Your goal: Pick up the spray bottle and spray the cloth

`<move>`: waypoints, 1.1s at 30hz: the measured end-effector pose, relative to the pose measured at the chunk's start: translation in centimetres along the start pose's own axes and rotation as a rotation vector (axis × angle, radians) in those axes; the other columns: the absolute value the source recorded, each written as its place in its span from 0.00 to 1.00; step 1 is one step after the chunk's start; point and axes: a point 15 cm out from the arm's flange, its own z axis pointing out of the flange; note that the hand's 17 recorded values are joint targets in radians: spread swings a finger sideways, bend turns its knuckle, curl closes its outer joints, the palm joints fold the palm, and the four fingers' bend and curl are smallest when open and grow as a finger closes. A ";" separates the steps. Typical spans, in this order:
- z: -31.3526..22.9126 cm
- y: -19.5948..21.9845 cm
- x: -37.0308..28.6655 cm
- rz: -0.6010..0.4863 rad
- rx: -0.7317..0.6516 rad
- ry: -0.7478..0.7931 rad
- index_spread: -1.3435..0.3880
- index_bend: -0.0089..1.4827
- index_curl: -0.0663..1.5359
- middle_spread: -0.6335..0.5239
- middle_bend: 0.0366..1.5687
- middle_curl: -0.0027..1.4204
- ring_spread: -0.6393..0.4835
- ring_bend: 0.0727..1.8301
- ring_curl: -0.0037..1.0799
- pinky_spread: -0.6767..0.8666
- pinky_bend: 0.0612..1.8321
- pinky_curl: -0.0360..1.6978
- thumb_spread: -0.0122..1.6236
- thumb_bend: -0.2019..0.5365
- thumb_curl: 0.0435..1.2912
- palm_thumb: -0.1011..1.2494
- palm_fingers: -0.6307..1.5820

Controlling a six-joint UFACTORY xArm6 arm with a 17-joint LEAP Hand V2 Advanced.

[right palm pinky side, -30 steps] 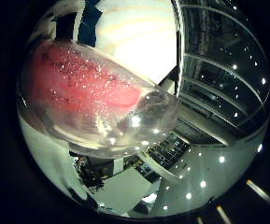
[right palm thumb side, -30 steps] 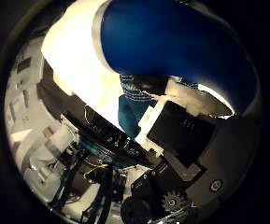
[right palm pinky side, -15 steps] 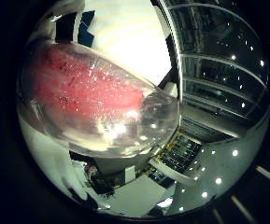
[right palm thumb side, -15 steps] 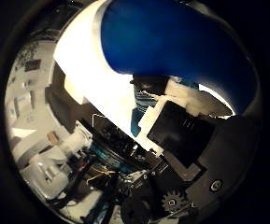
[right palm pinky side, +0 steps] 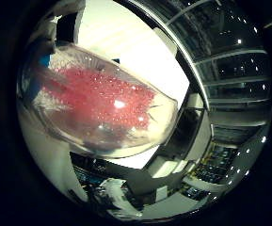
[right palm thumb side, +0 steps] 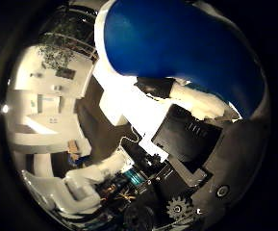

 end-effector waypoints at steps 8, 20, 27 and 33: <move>-0.2 -4.5 -3.2 0.137 0.144 -0.378 0.67 0.78 0.51 0.50 0.88 0.42 0.43 0.80 0.58 0.34 0.52 0.86 0.63 0.26 0.54 0.87 0.82; 5.3 -10.0 -3.2 0.336 0.304 -0.819 0.67 0.78 0.51 0.50 0.87 0.41 0.43 0.80 0.58 0.33 0.52 0.86 0.63 0.26 0.55 0.88 0.82; 7.8 -12.0 -3.7 0.382 0.417 -0.979 0.67 0.77 0.51 0.50 0.88 0.41 0.43 0.80 0.57 0.33 0.52 0.86 0.64 0.26 0.55 0.88 0.82; 10.4 -12.5 -2.8 0.429 0.472 -1.031 0.67 0.77 0.52 0.50 0.88 0.41 0.43 0.80 0.57 0.34 0.52 0.86 0.65 0.26 0.55 0.87 0.82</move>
